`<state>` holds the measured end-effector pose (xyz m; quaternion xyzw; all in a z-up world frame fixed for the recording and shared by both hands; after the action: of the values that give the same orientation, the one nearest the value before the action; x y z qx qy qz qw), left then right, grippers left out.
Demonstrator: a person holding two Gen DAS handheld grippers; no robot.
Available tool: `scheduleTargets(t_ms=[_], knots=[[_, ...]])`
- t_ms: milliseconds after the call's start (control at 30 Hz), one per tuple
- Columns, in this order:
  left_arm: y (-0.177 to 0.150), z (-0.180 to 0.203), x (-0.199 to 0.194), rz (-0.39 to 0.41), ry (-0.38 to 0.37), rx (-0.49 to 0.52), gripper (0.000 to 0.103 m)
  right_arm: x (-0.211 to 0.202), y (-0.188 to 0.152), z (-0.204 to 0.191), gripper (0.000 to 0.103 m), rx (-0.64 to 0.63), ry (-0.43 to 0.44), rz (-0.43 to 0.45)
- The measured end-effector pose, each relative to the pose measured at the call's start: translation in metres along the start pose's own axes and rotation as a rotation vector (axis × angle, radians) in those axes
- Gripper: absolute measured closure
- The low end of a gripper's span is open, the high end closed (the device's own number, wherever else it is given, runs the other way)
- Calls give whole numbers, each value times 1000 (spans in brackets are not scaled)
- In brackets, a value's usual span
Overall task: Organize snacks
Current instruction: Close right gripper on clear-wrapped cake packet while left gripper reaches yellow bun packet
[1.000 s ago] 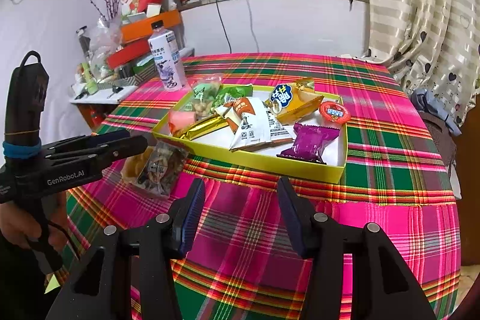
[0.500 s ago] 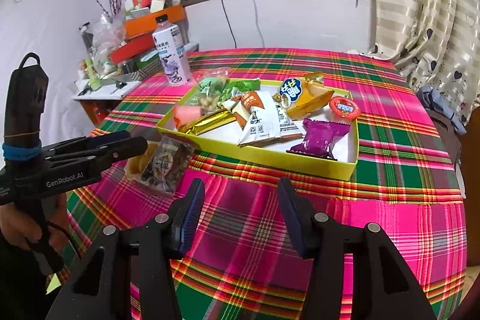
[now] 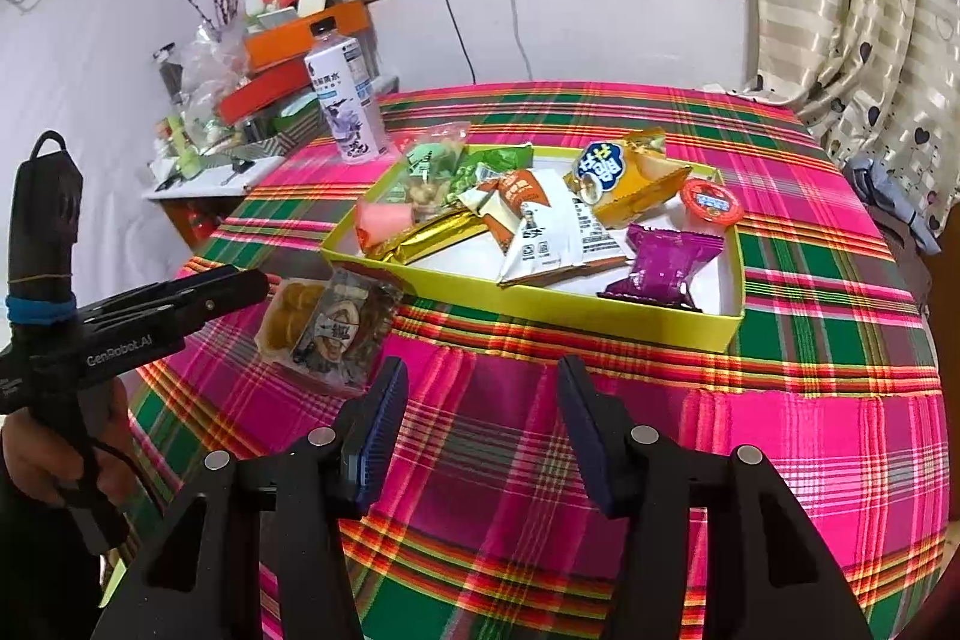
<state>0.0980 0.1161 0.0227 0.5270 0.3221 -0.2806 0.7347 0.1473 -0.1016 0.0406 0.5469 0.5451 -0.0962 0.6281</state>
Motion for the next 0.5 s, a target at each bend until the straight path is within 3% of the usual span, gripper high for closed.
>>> scheduleTargets(t_ms=[500], knots=[[-1, -34, 2, -9, 35, -71, 51, 43, 20, -41, 52, -15, 63, -58]])
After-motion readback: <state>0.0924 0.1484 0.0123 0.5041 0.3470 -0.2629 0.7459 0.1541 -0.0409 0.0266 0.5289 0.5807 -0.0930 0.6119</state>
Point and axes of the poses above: each gripper's, at about its wrist camera, not at the fingertips, and x roughly the way its jaws point, z to its right, y to its top, the point moved 4 cm from there along x, roughly the way its jaws point, and after that the axes turned 7 degrees about -z, right-handed, at the moved point
